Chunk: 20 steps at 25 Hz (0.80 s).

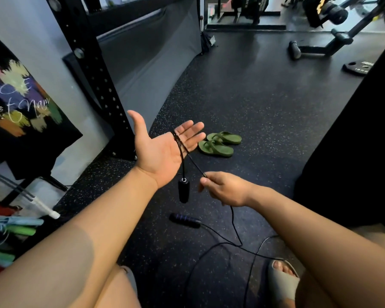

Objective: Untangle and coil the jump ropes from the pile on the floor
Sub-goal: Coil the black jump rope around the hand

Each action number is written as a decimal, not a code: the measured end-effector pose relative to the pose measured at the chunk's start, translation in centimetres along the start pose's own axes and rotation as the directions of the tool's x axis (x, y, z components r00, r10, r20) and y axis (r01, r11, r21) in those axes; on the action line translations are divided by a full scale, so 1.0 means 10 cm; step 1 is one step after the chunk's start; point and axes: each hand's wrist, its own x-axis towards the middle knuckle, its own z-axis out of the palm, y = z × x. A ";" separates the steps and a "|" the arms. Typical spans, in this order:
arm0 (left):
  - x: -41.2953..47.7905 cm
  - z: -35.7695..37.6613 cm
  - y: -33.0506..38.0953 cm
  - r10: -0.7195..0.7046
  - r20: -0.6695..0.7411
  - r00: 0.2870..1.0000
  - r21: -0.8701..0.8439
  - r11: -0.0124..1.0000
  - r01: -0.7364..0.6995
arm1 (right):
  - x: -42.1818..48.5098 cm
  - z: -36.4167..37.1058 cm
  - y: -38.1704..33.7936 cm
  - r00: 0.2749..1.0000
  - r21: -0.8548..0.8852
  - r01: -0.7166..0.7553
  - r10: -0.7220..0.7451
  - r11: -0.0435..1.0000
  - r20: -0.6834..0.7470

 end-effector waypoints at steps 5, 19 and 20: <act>0.06 -0.14 -0.08 -0.040 -0.175 0.984 0.313 0.945 0.094 | -0.09 -0.03 -0.27 0.987 -0.263 0.156 -0.157 0.952 0.018; -0.10 0.02 -0.20 -0.589 0.138 0.796 0.605 0.687 0.402 | -0.10 -0.54 -0.12 0.867 0.023 0.406 -0.377 0.914 -0.324; -0.09 0.01 -0.18 -0.568 0.161 0.807 0.559 0.726 0.400 | -0.08 -0.51 -0.07 0.870 0.064 0.397 -0.354 0.915 -0.343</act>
